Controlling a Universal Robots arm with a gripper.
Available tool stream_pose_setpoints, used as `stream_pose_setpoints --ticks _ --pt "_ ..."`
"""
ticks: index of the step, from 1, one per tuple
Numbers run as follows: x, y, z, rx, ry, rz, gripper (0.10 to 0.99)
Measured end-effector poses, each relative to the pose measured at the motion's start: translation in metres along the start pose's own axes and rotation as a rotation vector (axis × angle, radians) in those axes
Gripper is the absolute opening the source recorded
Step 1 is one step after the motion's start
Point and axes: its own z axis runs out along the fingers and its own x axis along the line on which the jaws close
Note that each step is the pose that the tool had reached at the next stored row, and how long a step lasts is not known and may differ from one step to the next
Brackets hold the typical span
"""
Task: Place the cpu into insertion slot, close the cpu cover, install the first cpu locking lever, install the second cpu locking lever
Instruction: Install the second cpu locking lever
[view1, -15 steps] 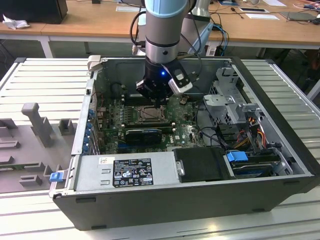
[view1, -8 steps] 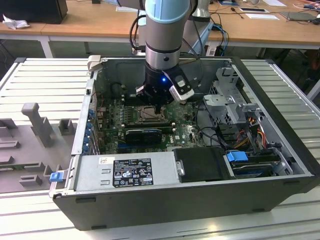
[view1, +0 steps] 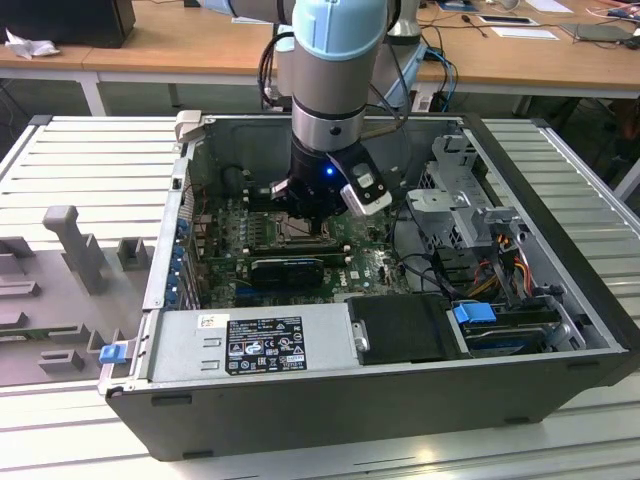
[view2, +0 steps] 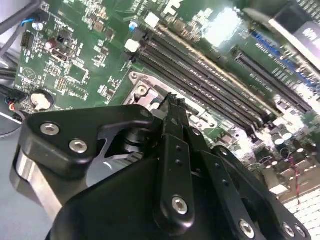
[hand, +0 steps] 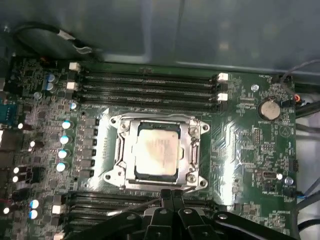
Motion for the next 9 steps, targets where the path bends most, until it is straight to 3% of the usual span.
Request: stream_pose_setpoints --ticks 6,7,9 --pt "0.0294 -0.0007 0.0001 -0.003 -0.0002 0.000 0.106" --pt "0.0332 -0.0015 0.0015 -0.008 -0.0003 -0.001 0.106" --pt "0.0339 -0.0021 0.0054 -0.016 0.0006 -0.011 0.106"
